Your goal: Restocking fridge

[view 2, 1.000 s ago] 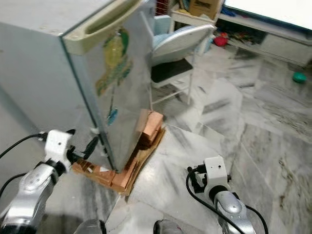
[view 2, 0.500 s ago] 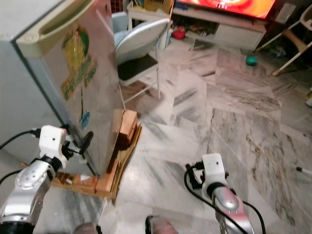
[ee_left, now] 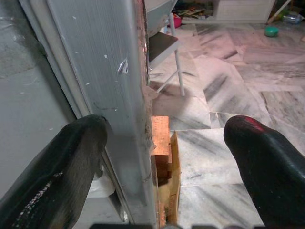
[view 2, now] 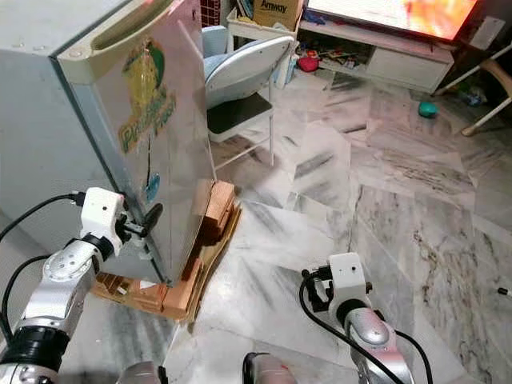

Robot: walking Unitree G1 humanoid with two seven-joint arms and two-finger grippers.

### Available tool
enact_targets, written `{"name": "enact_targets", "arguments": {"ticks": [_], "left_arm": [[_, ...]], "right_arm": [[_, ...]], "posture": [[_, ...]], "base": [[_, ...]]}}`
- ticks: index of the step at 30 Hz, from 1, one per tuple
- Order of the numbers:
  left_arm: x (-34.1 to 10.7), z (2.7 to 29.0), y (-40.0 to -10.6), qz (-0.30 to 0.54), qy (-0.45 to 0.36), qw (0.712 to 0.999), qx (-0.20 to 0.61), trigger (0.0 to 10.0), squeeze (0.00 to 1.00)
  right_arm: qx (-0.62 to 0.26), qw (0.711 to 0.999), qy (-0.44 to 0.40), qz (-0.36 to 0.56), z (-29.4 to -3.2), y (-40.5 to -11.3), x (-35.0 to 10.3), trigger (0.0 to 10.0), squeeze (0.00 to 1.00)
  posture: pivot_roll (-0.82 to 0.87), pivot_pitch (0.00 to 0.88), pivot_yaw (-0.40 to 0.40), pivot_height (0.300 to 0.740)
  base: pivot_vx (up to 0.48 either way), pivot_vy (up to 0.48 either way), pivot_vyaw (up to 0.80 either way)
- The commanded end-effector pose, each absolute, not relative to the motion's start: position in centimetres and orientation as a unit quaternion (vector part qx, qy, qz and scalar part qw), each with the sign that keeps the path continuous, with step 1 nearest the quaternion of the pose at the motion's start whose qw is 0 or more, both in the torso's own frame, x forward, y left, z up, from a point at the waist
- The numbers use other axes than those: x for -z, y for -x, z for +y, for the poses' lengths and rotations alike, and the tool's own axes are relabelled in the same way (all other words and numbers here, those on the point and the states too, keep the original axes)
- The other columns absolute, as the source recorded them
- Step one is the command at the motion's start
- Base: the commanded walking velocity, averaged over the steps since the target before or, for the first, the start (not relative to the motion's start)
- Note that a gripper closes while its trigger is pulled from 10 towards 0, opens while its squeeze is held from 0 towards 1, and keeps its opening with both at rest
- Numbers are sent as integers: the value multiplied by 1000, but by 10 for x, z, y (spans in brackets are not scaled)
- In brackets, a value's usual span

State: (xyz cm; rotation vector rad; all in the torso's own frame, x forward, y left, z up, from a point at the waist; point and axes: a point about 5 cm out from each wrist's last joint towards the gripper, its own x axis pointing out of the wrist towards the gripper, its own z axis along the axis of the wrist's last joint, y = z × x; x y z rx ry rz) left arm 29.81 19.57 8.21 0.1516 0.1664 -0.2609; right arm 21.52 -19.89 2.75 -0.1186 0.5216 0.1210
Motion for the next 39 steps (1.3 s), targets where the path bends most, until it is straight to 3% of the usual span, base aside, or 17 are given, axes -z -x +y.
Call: {"name": "enact_targets", "arguments": {"ticks": [1, 22, 27, 28, 31, 32, 33, 34, 35, 36, 37, 39], "left_arm": [[-97, 202, -306, 55, -86, 988, 114, 10000, 0], [-108, 192, -330, 40, -106, 987, 118, 10000, 0], [-121, 171, -338, 15, -103, 983, 154, 10000, 0], [-130, 155, -342, -4, -104, 978, 181, 10000, 0], [-133, 151, -343, -8, -104, 977, 188, 10000, 0], [-143, 132, -345, -30, -105, 969, 224, 10000, 0], [-143, 132, -345, -30, -105, 969, 224, 10000, 0], [-172, 72, -338, -90, -100, 930, 341, 10000, 0], [-172, 72, -338, -90, -100, 930, 341, 10000, 0], [-184, 48, -330, -114, -95, 910, 388, 10000, 0], [-184, 48, -330, -114, -95, 910, 388, 10000, 0], [-200, 4, -305, -147, -81, 863, 477, 10000, 0]], "right_arm": [[-52, 961, 64, 263, -204, -213, -26, 10000, 0], [-52, 960, 65, 269, -205, -209, -22, 10000, 0], [-56, 959, 66, 270, -204, -210, -22, 10000, 0], [-59, 959, 67, 270, -203, -212, -22, 10000, 0], [-59, 959, 67, 270, -202, -212, -22, 10000, 0], [-60, 959, 67, 270, -202, -213, -21, 10000, 0], [-60, 959, 67, 270, -202, -213, -21, 10000, 0], [-63, 955, 76, 280, -204, -213, -19, 10000, 0], [-63, 955, 76, 280, -204, -213, -19, 10000, 0], [-65, 952, 81, 288, -204, -212, -16, 10000, 0], [-65, 952, 81, 288, -204, -212, -16, 10000, 0], [-71, 941, 90, 318, -207, -204, -9, 10000, 0]], "posture": [[-4, 80, -72, 740], [-13, 84, -68, 740], [-5, 84, -74, 740], [-1, 83, -78, 740], [-1, 83, -78, 740], [6, 79, -84, 740], [6, 79, -84, 740], [7, 77, -85, 740], [7, 77, -85, 740], [6, 75, -84, 740], [6, 75, -84, 740], [-1, 70, -81, 740]], "base": [[0, 0, 0], [0, 0, 0], [0, 0, 0], [0, 0, 0], [0, 0, 0], [0, 0, 0], [0, 0, 0], [0, 0, 0], [0, 0, 0], [0, 0, 0], [0, 0, 0], [0, 0, 0]]}}
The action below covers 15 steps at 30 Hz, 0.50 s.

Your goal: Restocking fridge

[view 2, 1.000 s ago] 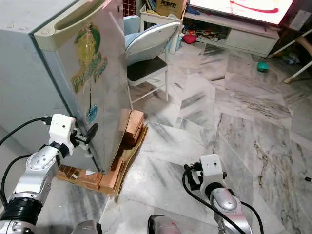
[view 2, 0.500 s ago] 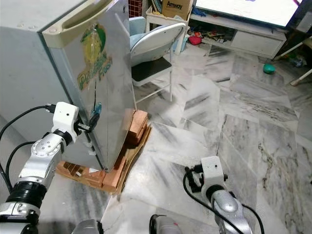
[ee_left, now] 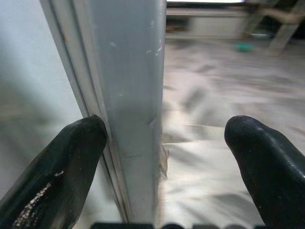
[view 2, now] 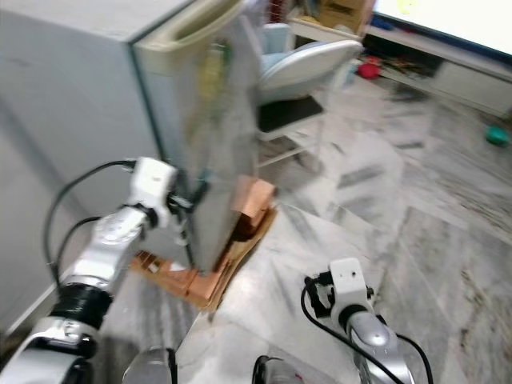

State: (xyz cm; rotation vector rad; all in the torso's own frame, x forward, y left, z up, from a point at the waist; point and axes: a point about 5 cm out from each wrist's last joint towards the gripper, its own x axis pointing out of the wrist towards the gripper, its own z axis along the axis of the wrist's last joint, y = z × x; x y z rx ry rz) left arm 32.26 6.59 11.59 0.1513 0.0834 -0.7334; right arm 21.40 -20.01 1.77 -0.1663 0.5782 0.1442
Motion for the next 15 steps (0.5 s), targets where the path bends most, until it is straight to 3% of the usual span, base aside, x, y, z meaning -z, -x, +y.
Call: {"name": "enact_targets", "arguments": {"ticks": [1, 3, 9, 12, 15], "left_arm": [[-200, 4, -305, -147, -81, 863, 477, 10000, 0], [-205, -11, -293, -155, -69, 843, 510, 10000, 0], [-198, 4, -309, -144, -74, 867, 471, 10000, 0], [-191, 40, -326, -121, -62, 906, 402, 10000, 0], [-187, 53, -327, -109, -59, 916, 382, 10000, 0]], "right_arm": [[-71, 941, 90, 318, -207, -204, -9, 10000, 0], [-78, 934, 94, 335, -208, -198, -5, 10000, 0], [-78, 931, 95, 343, -212, -190, -3, 10000, 0], [-76, 933, 96, 339, -214, -186, -2, 10000, 0], [-72, 935, 100, 333, -214, -187, -3, 10000, 0]], "posture": [[-1, 70, -81, 740], [-9, 68, -74, 740], [-11, 68, -73, 740], [2, 71, -72, 740], [6, 71, -71, 740]], "base": [[0, 0, 0], [0, 0, 0], [0, 0, 0], [0, 0, 0], [0, 0, 0]]}}
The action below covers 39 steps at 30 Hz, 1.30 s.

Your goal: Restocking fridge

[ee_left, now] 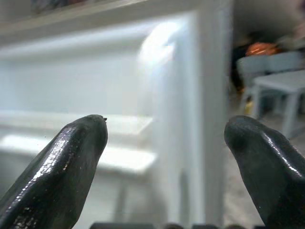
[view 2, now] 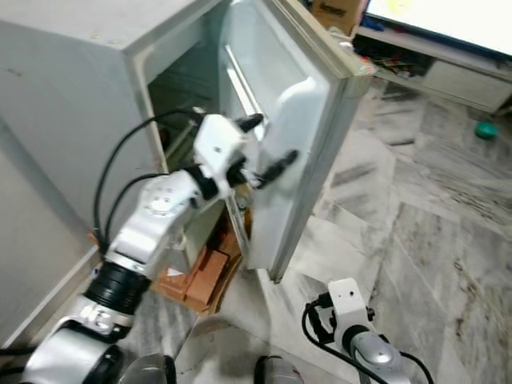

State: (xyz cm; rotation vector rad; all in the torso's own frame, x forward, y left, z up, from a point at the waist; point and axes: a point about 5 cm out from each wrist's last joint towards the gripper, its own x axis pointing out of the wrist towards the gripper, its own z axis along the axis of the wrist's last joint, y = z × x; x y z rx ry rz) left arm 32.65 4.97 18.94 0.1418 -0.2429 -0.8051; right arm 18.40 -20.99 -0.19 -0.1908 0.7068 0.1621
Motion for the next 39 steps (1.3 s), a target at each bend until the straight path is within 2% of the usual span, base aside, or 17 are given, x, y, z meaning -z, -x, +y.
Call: {"name": "enact_targets", "arguments": {"ticks": [1, 7, 8, 9, 13, 19, 25, 32, 39], "left_arm": [[-179, 66, -326, -97, -66, 923, 365, 10000, 0], [-132, 145, -291, -7, -112, 952, 285, 10000, 0], [-132, 145, -291, -7, -112, 952, 285, 10000, 0], [-120, 169, -273, 24, -122, 958, 260, 10000, 0], [-115, 193, -251, 51, -128, 966, 219, 10000, 0], [-110, 204, -241, 61, -116, 978, 165, 10000, 0], [-100, 191, -241, 65, -107, 980, 155, 10000, 0], [-98, 188, -249, 62, -104, 982, 144, 10000, 0], [-99, 191, -256, 59, -110, 983, 131, 10000, 0]], "right_arm": [[-65, 940, 101, 319, -214, -191, -6, 10000, 0], [-42, 966, 93, 237, -211, -216, -31, 10000, 0], [-42, 966, 93, 237, -211, -216, -31, 10000, 0], [-52, 968, 95, 228, -207, -219, -34, 10000, 0], [-58, 970, 96, 213, -200, -226, -37, 10000, 0], [-68, 976, 91, 185, -189, -240, -46, 10000, 0], [-62, 978, 72, 185, -182, -245, -44, 10000, 0], [-50, 981, 62, 177, -183, -252, -44, 10000, 0], [-51, 982, 60, 170, -182, -255, -45, 10000, 0]], "posture": [[9, 73, -69, 740], [25, 92, -58, 740], [25, 92, -58, 740], [54, 99, -52, 740], [73, 107, -40, 740], [62, 99, -59, 740], [65, 84, -99, 740], [62, 75, -92, 740], [64, 67, -84, 740]], "base": [[0, 0, 0], [0, -134, 0], [0, -281, 0], [0, -319, 0], [0, -350, 0], [0, -457, 0], [0, -480, 0], [0, -462, 0], [337, -265, -198]]}}
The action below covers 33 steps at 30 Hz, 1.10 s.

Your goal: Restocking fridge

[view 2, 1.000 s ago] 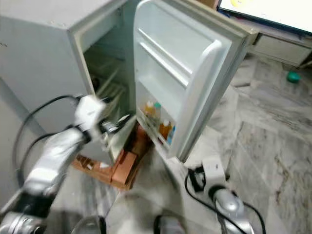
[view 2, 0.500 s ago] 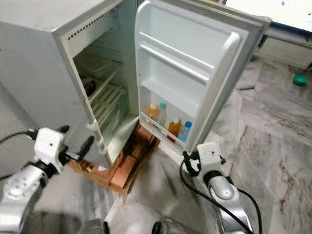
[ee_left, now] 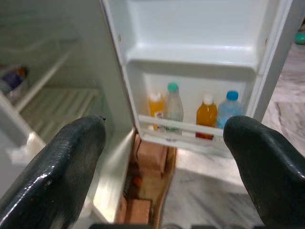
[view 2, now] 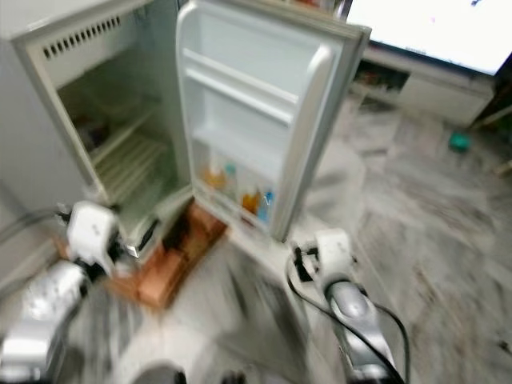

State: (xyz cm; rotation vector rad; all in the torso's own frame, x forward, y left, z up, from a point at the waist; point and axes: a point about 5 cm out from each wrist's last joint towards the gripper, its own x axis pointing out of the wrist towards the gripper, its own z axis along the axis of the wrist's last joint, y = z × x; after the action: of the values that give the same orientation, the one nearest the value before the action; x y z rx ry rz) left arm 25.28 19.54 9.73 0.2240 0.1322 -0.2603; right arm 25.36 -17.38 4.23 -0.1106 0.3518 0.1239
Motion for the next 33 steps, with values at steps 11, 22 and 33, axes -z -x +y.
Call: {"name": "enact_targets", "arguments": {"ticks": [11, 22, 33], "left_arm": [[-96, 197, -265, 60, -135, 984, 96, 10000, 0], [-100, 183, -282, 44, -150, 979, 129, 10000, 0], [-102, 173, -294, 33, -153, 977, 146, 10000, 0]], "right_arm": [[-61, 983, 49, 166, -176, -255, -44, 10000, 0], [-57, 983, 54, 165, -180, -255, -43, 10000, 0], [-55, 983, 58, 165, -180, -256, -42, 10000, 0]], "posture": [[57, 48, -73, 740], [42, 38, -69, 740], [39, 31, -67, 740]], "base": [[478, 0, -623], [480, 0, -121], [480, 0, 0]]}}
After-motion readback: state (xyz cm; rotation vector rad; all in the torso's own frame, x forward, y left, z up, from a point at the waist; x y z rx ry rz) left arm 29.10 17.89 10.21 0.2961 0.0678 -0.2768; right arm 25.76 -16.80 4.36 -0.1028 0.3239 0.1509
